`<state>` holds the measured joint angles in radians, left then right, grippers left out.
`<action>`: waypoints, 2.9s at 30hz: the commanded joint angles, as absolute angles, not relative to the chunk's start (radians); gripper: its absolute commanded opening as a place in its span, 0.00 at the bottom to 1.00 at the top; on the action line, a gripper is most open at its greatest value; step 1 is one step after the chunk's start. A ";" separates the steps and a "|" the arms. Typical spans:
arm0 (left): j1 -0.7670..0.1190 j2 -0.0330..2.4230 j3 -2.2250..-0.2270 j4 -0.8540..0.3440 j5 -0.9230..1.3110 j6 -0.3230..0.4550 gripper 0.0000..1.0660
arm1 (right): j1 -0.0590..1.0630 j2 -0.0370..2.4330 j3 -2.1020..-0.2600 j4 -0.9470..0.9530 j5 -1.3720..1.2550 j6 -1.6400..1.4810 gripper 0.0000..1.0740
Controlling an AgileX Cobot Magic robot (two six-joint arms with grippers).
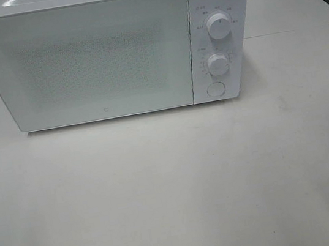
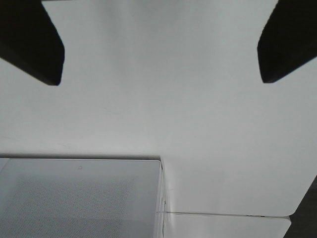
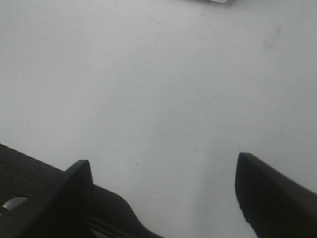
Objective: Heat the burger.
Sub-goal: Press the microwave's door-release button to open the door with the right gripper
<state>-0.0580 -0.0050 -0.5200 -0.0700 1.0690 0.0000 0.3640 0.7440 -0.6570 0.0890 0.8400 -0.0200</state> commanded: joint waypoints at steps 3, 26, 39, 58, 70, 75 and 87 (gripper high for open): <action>-0.055 -0.022 -0.516 -0.072 1.067 0.000 0.92 | 0.360 0.594 -0.656 0.031 0.923 -0.013 0.71; -0.055 -0.022 -0.516 -0.071 1.067 0.000 0.92 | 0.090 0.125 -0.516 -0.012 0.980 0.026 0.71; -0.055 -0.020 -0.516 -0.072 1.067 0.000 0.92 | 0.081 -0.031 -0.502 -0.012 0.996 0.024 0.71; -0.055 -0.020 -0.516 -0.071 1.067 0.000 0.92 | 0.081 -0.020 -0.509 -0.011 0.995 0.024 0.71; -0.055 -0.020 -0.516 -0.071 1.067 0.000 0.92 | 0.081 0.231 -0.562 -0.011 0.811 0.028 0.71; -0.055 -0.020 -0.516 -0.071 1.067 0.000 0.92 | 0.081 0.365 -0.554 -0.010 0.672 0.028 0.71; -0.055 -0.020 -0.516 -0.071 1.067 0.000 0.92 | 0.081 0.703 -0.527 -0.008 0.232 0.028 0.71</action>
<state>-0.0580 -0.0050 -0.5200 -0.0700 1.0690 0.0000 0.0850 0.6460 -0.5470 -0.0110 0.3530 0.0250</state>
